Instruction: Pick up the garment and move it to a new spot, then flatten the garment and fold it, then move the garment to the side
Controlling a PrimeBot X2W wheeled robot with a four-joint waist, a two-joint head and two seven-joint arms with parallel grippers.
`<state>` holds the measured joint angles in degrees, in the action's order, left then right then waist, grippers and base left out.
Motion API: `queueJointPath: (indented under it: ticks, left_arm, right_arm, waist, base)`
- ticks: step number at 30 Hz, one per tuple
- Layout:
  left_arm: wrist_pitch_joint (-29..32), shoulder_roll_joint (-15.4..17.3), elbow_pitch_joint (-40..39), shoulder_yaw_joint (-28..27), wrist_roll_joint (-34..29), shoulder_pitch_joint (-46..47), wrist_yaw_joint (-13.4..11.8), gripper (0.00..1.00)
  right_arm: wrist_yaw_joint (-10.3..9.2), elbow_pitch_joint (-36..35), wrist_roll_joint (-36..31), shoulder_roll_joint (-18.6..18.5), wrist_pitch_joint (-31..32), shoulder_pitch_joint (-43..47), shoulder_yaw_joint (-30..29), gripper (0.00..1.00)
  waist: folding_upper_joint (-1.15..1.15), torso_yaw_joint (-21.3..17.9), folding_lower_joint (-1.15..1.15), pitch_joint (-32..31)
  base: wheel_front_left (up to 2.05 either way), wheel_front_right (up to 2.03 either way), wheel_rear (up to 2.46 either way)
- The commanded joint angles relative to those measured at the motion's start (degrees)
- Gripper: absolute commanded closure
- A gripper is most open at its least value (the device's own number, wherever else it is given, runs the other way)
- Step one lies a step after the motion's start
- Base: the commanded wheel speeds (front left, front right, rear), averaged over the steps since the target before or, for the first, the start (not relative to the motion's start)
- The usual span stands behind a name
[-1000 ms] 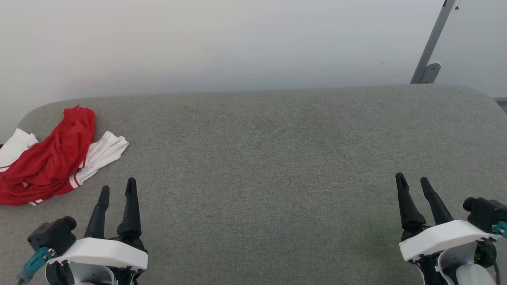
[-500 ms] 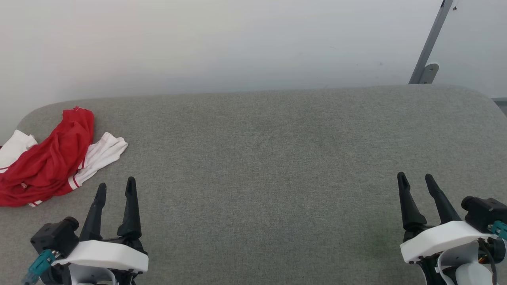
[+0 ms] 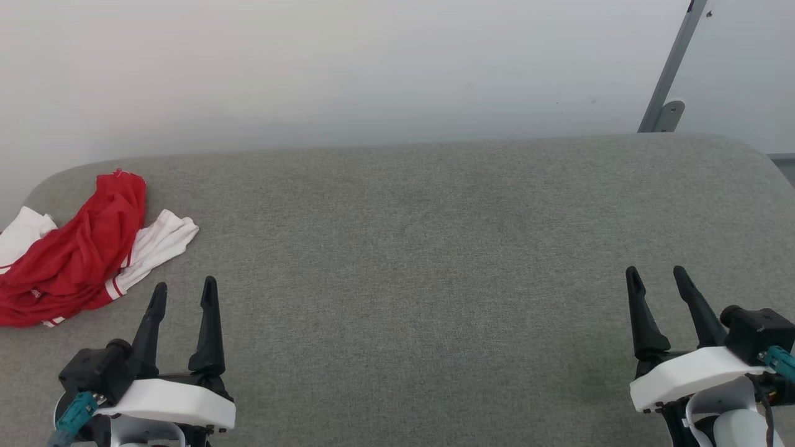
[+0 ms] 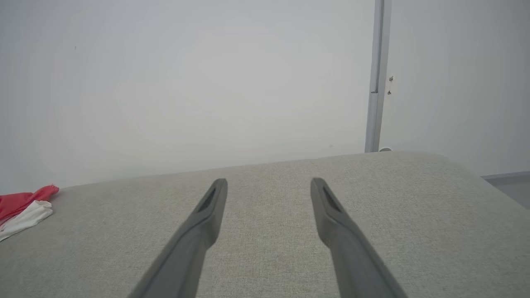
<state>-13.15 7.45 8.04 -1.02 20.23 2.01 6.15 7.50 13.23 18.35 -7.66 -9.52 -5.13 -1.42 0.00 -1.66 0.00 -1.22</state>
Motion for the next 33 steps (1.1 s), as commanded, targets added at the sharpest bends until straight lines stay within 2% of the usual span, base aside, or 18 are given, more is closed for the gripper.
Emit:
queueJointPath:
  ticks: [1, 18, 33]
  left_arm:
    - [-0.59, 0.13, -0.38, -0.17, -1.44, -0.31, 0.36, 0.00]
    - [-2.20, 0.78, -0.31, 0.45, -7.70, -0.46, 0.89, 0.00]
    - [-2.16, 0.87, 0.83, 0.22, -6.42, -0.11, 1.13, 0.00]
  right_arm:
    - [-0.02, -0.17, -1.36, -0.22, -0.61, -0.56, -0.04, 0.00]
    - [-0.02, -0.80, -9.15, 0.06, -2.79, -0.21, -0.77, 0.00]
    - [-0.02, -1.18, -9.61, -0.03, -3.52, 0.01, -0.35, 0.00]
  waist:
    - [0.00, 0.00, 0.00, -0.04]
    - [0.00, 0.19, 0.00, -0.29]
    - [0.00, 0.61, 0.00, -0.36]
  base:
    - [0.00, 0.00, 0.00]
    - [0.00, 0.00, 0.00]
    - [0.00, 0.00, 0.00]
